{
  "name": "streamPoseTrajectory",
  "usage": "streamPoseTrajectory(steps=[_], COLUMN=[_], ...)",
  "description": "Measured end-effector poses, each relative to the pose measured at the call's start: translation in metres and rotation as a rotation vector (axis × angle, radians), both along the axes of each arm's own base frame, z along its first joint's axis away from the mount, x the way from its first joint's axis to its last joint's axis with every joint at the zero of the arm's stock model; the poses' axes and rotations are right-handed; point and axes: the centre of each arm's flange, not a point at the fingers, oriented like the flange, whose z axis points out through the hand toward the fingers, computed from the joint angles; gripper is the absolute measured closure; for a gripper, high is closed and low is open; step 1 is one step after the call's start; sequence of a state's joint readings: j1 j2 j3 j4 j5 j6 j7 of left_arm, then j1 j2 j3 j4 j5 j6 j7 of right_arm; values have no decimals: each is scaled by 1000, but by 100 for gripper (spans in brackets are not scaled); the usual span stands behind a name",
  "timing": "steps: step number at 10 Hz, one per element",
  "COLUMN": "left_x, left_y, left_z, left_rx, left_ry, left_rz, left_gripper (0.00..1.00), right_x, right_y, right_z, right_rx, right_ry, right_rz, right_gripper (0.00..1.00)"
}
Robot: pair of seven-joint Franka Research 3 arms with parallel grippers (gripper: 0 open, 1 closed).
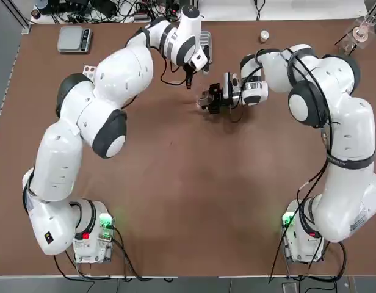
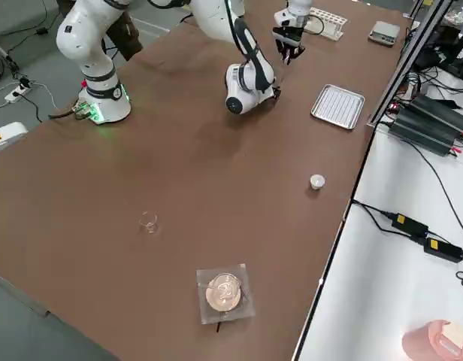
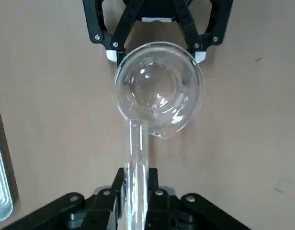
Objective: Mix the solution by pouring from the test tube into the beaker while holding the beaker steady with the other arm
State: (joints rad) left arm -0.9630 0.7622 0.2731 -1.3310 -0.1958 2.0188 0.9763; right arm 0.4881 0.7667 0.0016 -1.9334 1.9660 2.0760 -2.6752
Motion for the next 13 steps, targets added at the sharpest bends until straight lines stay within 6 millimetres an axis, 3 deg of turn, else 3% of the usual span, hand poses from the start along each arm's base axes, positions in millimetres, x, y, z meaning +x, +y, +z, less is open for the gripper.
streamPoseTrajectory(steps=[6,13], left_x=[-14,-18], left_y=[-15,-22], left_z=[9,-5], left_rx=[35,114], left_ry=[-50,-100], left_rz=[-29,-89], left_gripper=[78,78], right_x=[0,0], right_y=[0,0], right_z=[0,0], right_rx=[0,0], right_ry=[0,0], right_rz=[0,0], right_gripper=[23,23])
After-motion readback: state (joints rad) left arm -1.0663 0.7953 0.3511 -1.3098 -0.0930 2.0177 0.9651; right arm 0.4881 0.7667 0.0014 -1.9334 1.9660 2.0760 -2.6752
